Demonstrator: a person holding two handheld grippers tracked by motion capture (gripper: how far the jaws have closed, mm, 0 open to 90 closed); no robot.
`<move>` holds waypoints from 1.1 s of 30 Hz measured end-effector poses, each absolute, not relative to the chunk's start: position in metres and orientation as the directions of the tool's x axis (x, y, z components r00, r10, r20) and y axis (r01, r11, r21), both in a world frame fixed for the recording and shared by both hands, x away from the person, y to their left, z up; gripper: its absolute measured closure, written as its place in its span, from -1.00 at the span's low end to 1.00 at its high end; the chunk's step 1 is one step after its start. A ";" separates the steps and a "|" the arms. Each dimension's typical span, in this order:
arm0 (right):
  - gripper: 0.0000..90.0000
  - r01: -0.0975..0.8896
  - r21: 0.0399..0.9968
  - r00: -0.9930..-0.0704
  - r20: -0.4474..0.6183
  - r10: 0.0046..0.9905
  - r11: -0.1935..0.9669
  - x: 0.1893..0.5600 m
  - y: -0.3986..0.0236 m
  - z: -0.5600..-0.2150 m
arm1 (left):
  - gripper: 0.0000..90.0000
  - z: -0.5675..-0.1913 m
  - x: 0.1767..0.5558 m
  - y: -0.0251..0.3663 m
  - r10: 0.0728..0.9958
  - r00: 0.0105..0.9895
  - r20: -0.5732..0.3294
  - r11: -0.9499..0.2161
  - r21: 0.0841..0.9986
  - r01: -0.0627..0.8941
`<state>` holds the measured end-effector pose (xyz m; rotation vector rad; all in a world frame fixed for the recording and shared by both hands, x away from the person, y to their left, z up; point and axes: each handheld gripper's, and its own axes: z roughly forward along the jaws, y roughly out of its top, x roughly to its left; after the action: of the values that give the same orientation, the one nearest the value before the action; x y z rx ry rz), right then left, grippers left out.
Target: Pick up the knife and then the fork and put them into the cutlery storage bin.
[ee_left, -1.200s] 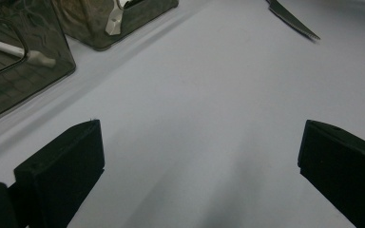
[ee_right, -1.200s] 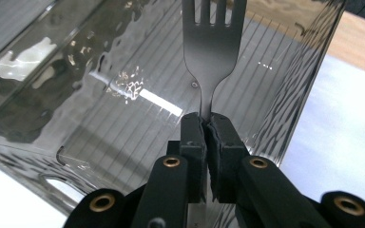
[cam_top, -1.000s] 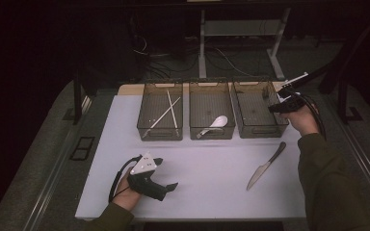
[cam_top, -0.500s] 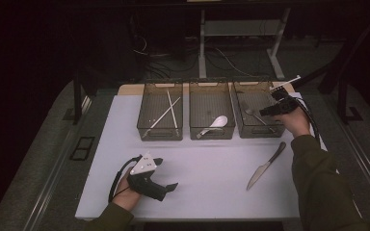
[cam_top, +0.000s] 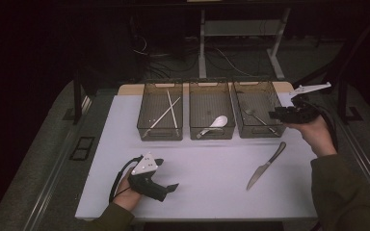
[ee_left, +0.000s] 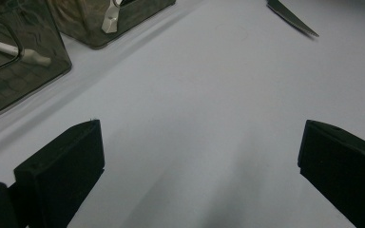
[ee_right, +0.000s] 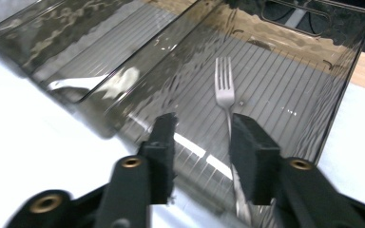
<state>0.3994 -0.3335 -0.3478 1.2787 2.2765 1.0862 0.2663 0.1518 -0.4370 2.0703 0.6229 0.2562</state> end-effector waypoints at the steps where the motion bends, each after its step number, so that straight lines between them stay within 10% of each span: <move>1: 0.50 0.587 0.744 -0.559 0.087 0.825 0.319 0.393 -0.334 -0.348 | -0.98 -0.437 0.266 0.152 0.522 0.851 -0.059 -0.445 0.833 0.330; 15: 0.98 0.590 0.665 -0.619 0.008 0.785 0.459 0.351 -0.334 -0.385 | -0.98 -0.438 0.266 0.150 0.521 0.851 -0.060 -0.449 0.829 0.333; 33: 1.00 0.685 0.518 -0.570 -0.057 0.820 0.512 0.379 -0.337 -0.433 | -0.98 -0.439 0.267 0.151 0.519 0.852 -0.063 -0.453 0.826 0.337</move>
<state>0.3788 -0.3373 -0.4328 1.2622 2.4624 0.6486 0.2670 0.1510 -0.4387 2.0853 0.6232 0.2451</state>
